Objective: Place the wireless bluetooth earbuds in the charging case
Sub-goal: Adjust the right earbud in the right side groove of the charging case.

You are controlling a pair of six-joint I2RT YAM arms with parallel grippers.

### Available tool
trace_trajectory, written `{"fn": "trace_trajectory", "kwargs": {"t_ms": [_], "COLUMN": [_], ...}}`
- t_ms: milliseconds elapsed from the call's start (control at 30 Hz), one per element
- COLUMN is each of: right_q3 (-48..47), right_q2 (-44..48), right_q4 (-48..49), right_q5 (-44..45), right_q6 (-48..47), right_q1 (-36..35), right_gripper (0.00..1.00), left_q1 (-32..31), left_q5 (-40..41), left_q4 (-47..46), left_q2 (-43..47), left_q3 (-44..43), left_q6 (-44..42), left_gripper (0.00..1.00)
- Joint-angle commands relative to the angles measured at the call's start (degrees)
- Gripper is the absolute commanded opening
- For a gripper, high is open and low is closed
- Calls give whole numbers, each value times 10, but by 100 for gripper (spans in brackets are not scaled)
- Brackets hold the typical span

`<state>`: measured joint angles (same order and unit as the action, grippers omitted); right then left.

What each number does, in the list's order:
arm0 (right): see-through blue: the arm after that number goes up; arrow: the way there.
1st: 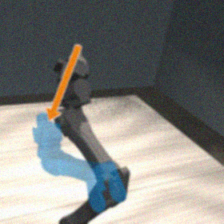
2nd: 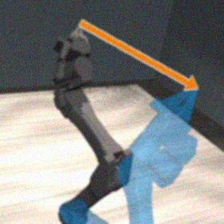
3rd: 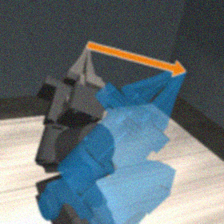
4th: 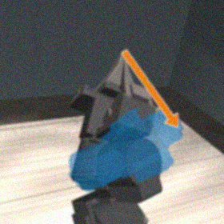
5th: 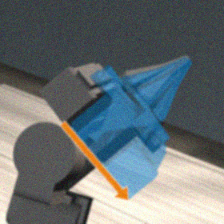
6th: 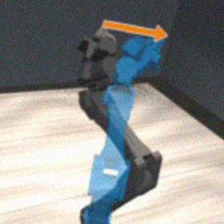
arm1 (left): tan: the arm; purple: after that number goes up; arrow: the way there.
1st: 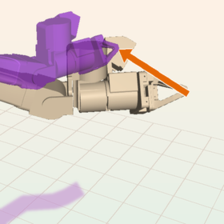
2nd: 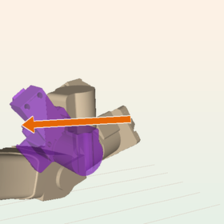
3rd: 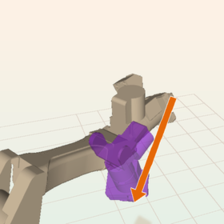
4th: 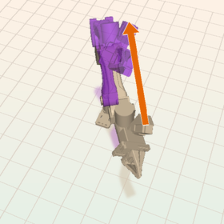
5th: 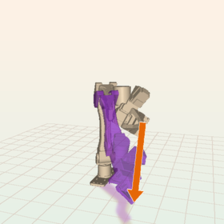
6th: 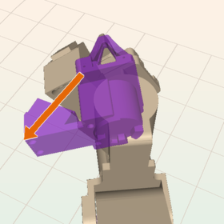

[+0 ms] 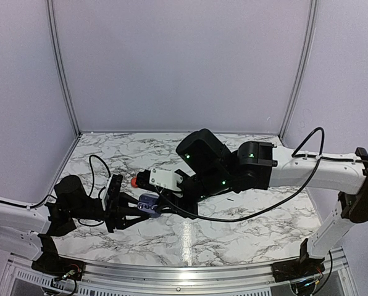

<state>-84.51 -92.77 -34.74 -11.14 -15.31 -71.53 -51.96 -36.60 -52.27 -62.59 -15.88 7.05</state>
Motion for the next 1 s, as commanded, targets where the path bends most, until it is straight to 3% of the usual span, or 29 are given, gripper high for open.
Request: {"fn": "trace_trajectory", "kwargs": {"t_ms": [0,133,633,800,967], "right_q3": [-14,-18,-46,-55,-65], "right_q2": [8,18,20,20,12], "right_q4": [-26,-19,-5,-7,-17], "right_q5": [9,10,24,32,35], "right_q6": [12,17,34,33,28], "right_q1": [-6,-6,-5,-5,-5], "right_gripper": [25,34,36,34,23], "left_q1": [-2,-3,-11,-12,-13], "left_q5": [-10,-12,-3,-1,0], "left_q4": [-78,-76,-48,-41,-36], "left_q2": [2,-3,-16,-18,-18], "left_q3": [-24,-27,-30,-33,-34], "left_q6": [-5,-8,-35,-41,-44], "left_gripper": [0,0,0,0,0]}}
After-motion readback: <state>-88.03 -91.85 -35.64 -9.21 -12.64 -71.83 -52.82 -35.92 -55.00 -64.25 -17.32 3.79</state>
